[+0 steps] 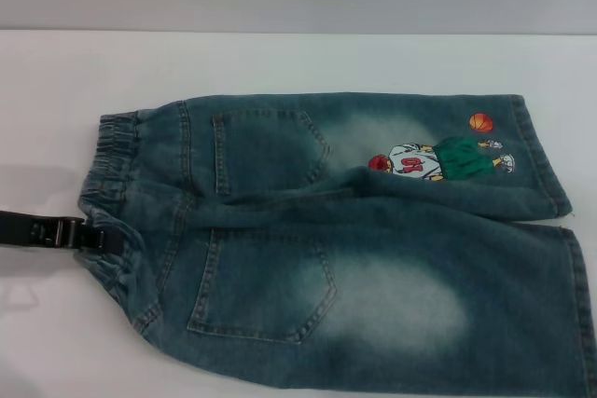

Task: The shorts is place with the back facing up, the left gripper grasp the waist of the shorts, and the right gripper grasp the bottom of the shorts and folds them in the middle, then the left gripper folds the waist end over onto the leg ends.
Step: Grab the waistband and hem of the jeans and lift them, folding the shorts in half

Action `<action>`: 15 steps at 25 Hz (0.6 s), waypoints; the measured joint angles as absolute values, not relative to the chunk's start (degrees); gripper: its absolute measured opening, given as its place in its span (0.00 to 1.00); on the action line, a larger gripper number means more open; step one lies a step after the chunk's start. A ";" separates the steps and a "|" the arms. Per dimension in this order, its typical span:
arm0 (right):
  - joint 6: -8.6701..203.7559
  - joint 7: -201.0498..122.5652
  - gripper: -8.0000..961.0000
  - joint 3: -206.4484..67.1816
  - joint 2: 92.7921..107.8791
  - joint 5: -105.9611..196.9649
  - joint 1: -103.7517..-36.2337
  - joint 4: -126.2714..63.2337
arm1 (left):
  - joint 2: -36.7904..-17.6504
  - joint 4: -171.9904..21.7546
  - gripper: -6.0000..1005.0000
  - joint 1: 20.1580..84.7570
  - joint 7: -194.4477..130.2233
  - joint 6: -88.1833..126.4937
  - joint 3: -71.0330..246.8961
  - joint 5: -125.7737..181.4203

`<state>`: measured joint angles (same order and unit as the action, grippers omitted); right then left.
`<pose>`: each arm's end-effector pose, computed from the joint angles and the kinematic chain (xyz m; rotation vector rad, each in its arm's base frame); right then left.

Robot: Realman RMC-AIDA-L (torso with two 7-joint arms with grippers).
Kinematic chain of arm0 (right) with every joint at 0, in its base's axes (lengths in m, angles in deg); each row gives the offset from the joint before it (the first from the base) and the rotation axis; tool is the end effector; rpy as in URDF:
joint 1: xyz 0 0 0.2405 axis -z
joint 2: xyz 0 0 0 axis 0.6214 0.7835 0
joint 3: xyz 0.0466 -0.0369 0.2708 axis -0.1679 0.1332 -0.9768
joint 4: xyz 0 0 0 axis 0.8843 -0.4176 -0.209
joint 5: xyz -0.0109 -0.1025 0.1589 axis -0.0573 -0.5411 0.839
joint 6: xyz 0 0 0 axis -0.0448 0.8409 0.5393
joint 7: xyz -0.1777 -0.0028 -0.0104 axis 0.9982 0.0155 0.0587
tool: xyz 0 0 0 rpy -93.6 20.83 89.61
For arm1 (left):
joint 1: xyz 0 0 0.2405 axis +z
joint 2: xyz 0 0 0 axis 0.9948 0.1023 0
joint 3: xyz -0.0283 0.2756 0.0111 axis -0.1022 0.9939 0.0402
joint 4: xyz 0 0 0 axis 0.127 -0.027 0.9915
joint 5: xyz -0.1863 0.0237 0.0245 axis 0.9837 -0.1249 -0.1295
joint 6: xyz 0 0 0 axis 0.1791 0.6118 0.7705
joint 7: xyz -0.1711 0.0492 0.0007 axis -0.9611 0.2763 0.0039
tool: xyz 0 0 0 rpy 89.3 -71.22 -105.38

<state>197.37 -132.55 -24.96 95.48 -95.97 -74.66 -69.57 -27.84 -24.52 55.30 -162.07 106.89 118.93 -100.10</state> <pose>0.3378 0.2738 0.0255 2.7411 -0.8380 0.5893 -0.3181 0.3166 0.0074 -2.3800 -1.6985 -0.1825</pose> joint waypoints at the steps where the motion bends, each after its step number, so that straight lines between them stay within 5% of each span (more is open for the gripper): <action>1: 197.35 -132.55 0.83 -24.95 95.57 -96.16 -74.83 -69.58 | -27.82 -24.56 0.07 55.30 -162.10 106.78 118.93 -100.10; 15: 197.01 -132.57 0.83 -24.96 96.75 -97.11 -76.83 -69.70 | -27.87 -24.58 0.07 55.21 -162.22 106.11 118.93 -99.89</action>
<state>197.01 -132.57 -24.96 96.75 -97.11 -76.83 -69.70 -27.87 -24.58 55.21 -162.22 106.11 118.93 -99.89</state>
